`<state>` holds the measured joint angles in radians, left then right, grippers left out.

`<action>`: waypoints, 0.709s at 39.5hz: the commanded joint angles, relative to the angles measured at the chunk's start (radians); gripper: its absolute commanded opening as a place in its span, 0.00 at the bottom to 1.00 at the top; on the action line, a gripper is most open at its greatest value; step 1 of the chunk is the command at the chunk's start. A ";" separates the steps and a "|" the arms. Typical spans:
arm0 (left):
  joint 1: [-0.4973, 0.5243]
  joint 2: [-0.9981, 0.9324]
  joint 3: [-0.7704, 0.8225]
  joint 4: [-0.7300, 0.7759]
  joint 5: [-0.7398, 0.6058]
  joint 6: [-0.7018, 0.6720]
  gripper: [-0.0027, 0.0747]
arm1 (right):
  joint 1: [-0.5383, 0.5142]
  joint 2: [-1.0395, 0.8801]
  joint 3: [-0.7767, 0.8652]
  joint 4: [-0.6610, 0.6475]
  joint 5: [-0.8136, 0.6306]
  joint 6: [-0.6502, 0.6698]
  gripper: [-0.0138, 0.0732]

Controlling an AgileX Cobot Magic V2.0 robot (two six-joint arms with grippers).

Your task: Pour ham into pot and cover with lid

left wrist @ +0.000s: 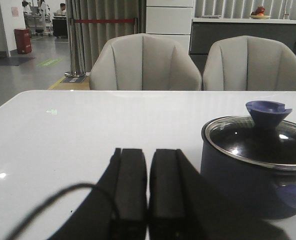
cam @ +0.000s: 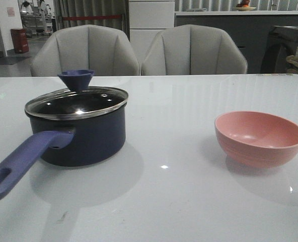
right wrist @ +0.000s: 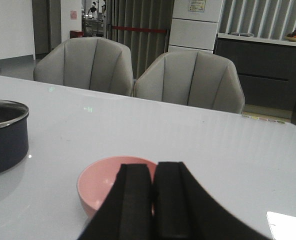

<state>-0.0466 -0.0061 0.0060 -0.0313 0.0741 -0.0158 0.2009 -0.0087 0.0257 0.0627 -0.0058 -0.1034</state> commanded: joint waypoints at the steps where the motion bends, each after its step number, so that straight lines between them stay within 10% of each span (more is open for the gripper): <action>1: 0.000 -0.021 0.033 -0.002 -0.087 -0.008 0.18 | -0.004 -0.020 0.010 -0.008 -0.106 0.029 0.34; 28: 0.000 -0.021 0.033 -0.002 -0.087 -0.008 0.18 | -0.005 -0.020 0.010 -0.008 -0.105 0.051 0.34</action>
